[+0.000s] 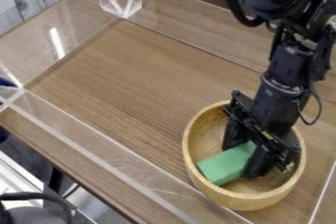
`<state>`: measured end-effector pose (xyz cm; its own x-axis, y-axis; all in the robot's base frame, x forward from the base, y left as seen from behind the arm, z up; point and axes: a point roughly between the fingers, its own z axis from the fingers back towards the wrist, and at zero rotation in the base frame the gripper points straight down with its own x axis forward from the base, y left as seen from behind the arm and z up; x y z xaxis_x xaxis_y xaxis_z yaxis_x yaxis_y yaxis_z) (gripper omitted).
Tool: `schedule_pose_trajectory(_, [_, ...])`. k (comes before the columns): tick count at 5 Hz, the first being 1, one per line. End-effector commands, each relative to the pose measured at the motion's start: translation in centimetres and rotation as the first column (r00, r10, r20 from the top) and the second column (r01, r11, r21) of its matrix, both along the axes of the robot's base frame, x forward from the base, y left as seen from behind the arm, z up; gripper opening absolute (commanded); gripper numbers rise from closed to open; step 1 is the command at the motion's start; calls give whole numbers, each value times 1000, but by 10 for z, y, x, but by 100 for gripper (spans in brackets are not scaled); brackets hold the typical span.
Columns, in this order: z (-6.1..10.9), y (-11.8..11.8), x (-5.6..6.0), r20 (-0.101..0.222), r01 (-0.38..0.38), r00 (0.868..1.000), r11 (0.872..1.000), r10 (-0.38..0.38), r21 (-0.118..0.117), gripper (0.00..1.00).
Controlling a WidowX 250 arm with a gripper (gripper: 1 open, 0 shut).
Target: Remove the green block from inside the brown bowl and put it on the table
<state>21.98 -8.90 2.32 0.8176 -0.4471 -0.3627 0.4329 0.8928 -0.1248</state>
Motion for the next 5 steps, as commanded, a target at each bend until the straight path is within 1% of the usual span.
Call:
schedule_pose_trajectory(1, [5,5,2,-1,6,1000,1000,-6,-7,0])
schedule_pose_trajectory(3, [6,8,4,10,-46,999,998,47,-42,0])
schedule_pose_trajectory(5, [14,8,6,23,-53,998,998,54,-45,0])
